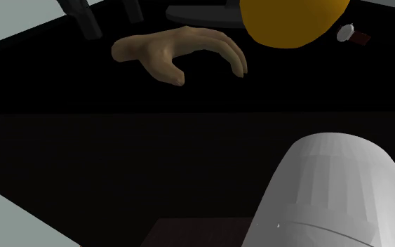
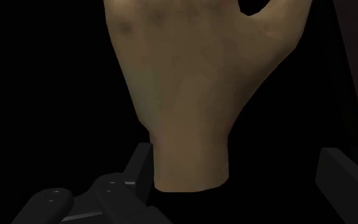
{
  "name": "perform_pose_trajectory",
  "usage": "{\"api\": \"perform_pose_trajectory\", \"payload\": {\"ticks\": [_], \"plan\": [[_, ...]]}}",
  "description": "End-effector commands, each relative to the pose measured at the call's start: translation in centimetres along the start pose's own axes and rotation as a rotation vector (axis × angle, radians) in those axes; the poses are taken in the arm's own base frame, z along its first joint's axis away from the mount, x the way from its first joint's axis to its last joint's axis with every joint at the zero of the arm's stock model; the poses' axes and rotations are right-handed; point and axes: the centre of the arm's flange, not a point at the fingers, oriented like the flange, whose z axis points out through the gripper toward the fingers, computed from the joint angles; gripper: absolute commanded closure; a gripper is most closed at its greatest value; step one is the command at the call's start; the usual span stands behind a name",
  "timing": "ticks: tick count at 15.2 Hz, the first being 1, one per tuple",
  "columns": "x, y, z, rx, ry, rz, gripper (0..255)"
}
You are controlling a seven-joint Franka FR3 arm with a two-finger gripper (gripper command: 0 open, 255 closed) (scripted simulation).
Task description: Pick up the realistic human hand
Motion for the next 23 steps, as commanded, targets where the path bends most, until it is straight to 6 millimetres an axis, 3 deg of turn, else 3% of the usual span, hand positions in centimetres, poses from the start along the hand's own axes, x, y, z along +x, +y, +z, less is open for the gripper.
{"api": "perform_pose_trajectory", "payload": {"ticks": [1, 10, 11, 20, 23], "plan": [[-0.1, 2.5, -0.7, 0.002, -0.006, -0.005, 0], [0.7, 2.5, 3.3, 0.002, -0.006, -0.005, 0], [0.7, 2.5, 3.2, 0.002, -0.006, -0.005, 255], [0.7, 2.5, 3.3, 0.002, -0.006, -0.005, 255], [0.4, 2.5, 1.7, 0.002, -0.006, -0.005, 255]]}}
